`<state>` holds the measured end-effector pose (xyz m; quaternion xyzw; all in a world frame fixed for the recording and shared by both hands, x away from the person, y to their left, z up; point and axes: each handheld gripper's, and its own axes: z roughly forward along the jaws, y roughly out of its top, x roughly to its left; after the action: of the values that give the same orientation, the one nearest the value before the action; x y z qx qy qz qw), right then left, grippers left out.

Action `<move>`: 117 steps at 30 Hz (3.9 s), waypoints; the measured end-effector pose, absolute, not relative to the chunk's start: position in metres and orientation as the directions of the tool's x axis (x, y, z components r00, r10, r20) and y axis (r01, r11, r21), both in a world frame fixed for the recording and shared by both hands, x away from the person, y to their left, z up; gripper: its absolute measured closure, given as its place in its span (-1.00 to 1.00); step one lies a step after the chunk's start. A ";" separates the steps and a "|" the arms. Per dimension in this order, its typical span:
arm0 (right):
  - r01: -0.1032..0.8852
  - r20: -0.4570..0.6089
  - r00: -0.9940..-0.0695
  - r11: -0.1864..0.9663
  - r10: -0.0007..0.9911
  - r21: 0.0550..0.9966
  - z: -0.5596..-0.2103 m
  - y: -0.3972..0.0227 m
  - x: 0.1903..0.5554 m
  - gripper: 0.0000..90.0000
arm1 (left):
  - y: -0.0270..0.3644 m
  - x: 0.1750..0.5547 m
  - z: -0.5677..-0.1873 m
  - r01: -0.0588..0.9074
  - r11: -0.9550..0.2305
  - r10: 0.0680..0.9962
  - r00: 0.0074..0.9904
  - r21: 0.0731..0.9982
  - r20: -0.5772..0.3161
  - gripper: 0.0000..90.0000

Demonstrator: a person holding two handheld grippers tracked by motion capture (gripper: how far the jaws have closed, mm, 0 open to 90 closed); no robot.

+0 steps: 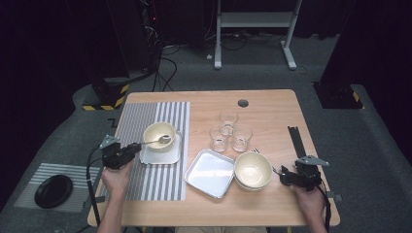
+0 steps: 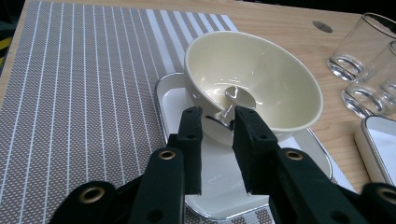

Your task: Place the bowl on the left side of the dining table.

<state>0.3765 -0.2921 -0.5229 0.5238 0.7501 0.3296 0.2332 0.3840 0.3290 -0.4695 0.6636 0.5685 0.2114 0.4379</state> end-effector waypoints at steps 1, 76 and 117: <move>0.632 -0.004 -0.342 0.234 0.940 0.739 -0.523 -0.292 0.376 -0.14 | 0.329 0.385 -0.470 0.571 0.030 0.941 0.261 0.820 -0.216 0.61; 0.633 -0.004 -0.341 0.233 0.940 0.738 -0.523 -0.292 0.376 -0.16 | 0.330 0.403 -0.482 0.617 0.155 0.953 0.113 0.772 -0.281 0.14; 0.634 -0.005 -0.345 0.237 0.939 0.736 -0.523 -0.292 0.376 -0.18 | 0.282 0.373 -0.474 0.569 -0.037 0.948 0.279 0.822 -0.151 0.02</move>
<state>0.3765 -0.2921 -0.5229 0.5231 0.7515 0.3282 0.2320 0.3729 0.2817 -0.4739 0.6829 0.5555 0.2281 0.4160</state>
